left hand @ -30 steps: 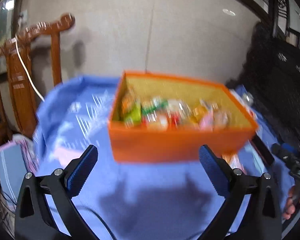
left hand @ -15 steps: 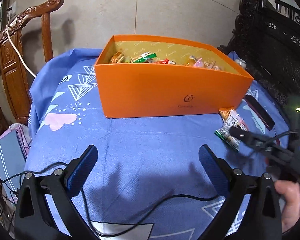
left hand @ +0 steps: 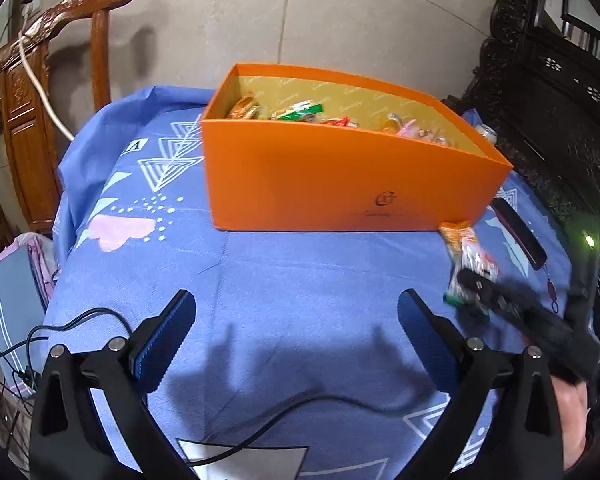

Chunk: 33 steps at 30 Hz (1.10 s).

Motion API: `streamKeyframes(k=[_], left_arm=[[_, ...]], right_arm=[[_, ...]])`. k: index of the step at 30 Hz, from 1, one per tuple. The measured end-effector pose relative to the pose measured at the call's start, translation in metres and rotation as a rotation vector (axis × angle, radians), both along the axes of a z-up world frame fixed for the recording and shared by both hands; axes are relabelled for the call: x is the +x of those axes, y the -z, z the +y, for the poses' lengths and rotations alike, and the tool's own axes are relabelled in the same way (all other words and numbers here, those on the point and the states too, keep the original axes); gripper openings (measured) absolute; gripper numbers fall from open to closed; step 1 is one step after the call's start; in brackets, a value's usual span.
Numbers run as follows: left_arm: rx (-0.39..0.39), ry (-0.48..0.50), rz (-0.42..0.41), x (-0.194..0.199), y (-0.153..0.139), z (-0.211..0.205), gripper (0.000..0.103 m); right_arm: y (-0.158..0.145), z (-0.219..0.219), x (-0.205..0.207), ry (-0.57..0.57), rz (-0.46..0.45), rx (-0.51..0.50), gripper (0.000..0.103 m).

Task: Organize snacks
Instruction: 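Grasp the clear green-based snack bag with the right tool, then grasp the orange snack bag with left while right holds the clear bag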

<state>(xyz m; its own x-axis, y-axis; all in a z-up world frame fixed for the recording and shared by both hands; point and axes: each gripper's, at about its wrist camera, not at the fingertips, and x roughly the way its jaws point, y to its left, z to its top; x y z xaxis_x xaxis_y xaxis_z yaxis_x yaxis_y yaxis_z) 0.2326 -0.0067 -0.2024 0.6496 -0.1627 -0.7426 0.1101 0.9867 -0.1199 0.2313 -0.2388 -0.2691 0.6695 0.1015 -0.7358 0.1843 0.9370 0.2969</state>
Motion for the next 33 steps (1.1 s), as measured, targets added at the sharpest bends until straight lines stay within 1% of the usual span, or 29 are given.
streamKeyframes(k=[2,4,7,9,12,15,17,18,20,21,24,27,29,30,31,32,33], left_arm=[[0.002,0.017,-0.005,0.001,-0.003,-0.007,0.099],[0.005,0.039,-0.013,0.001,-0.006,-0.017,0.099],[-0.012,0.086,-0.004,0.005,-0.009,-0.036,0.099],[-0.005,0.119,0.006,0.013,-0.011,-0.055,0.099],[0.009,0.153,0.048,0.031,-0.009,-0.092,0.099],[0.002,0.184,0.141,0.057,0.005,-0.132,0.099],[0.003,0.196,0.181,0.069,0.016,-0.153,0.099],[0.021,0.194,0.197,0.076,0.023,-0.168,0.099],[0.051,0.189,0.211,0.084,0.035,-0.185,0.099],[0.063,0.177,0.234,0.091,0.044,-0.195,0.099],[0.053,0.123,0.274,0.099,0.06,-0.206,0.099],[0.078,0.072,0.245,0.102,0.068,-0.217,0.099],[0.074,0.054,0.242,0.105,0.072,-0.223,0.098],[0.078,0.052,0.243,0.106,0.074,-0.225,0.096],[0.099,0.051,0.221,0.104,0.074,-0.228,0.088],[0.116,0.054,0.2,0.102,0.073,-0.23,0.068],[0.142,0.065,0.172,0.1,0.071,-0.233,0.057]], right_arm=[[-0.001,-0.004,-0.018,-0.044,0.002,0.021,0.041],[0.002,-0.006,-0.031,-0.09,0.024,0.032,0.041],[0.004,-0.01,-0.059,-0.119,0.031,0.016,0.041],[0.003,-0.014,-0.071,-0.12,0.027,0.009,0.041],[-0.002,-0.018,-0.091,-0.108,0.023,0.004,0.041],[0.0,-0.031,-0.102,-0.096,0.015,0.024,0.041],[0.0,-0.037,-0.109,-0.093,0.007,0.027,0.042],[0.001,-0.041,-0.111,-0.092,0.003,0.025,0.042],[0.001,-0.047,-0.117,-0.09,-0.005,0.03,0.042],[0.001,-0.05,-0.118,-0.09,-0.01,0.038,0.042],[0.003,-0.053,-0.12,-0.098,-0.022,0.036,0.043],[0.004,-0.056,-0.123,-0.107,-0.03,0.044,0.044],[0.006,-0.059,-0.124,-0.104,-0.029,0.051,0.044],[0.007,-0.061,-0.126,-0.1,-0.028,0.055,0.044],[0.008,-0.064,-0.127,-0.093,-0.027,0.058,0.044],[0.008,-0.067,-0.126,-0.087,-0.029,0.058,0.044],[0.009,-0.068,-0.127,-0.084,-0.031,0.057,0.044]])
